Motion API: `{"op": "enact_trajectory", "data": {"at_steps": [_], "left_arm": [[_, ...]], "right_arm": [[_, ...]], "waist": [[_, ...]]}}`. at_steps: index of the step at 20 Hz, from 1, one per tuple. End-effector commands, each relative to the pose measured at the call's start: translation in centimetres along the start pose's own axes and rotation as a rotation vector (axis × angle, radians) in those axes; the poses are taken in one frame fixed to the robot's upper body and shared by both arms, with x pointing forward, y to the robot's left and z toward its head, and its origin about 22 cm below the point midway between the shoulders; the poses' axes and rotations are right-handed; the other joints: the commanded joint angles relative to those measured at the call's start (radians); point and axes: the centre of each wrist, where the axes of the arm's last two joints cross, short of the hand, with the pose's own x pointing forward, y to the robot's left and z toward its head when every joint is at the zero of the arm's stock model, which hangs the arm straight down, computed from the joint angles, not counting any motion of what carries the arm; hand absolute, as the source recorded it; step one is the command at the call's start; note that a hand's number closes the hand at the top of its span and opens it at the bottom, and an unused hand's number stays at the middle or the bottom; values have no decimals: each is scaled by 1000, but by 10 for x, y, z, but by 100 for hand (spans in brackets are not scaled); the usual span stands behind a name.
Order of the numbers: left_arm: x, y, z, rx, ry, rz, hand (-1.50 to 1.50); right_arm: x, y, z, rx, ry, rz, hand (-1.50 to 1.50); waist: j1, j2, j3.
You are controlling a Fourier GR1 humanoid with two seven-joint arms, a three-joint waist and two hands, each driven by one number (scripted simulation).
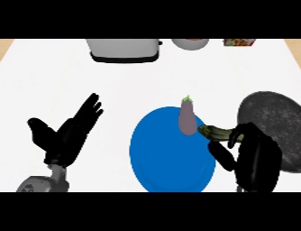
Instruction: Pick the squash from the plate and place it in the pan
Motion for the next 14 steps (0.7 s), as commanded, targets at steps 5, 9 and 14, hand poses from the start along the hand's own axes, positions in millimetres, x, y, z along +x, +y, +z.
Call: {"op": "enact_trajectory", "data": {"at_steps": [5,9,14], "left_arm": [[-6,-6,1,-5,9,10,0],[1,4,8,-22,-4,-2,0],[7,-5,-4,-7,0,7,0]], "right_arm": [[-61,18,-73,-203,63,50,150],[-104,17,-103,-315,103,51,150],[-143,27,-136,-352,149,25,150]], "waist": [[6,1,0],[11,1,1],[13,4,1]]}}
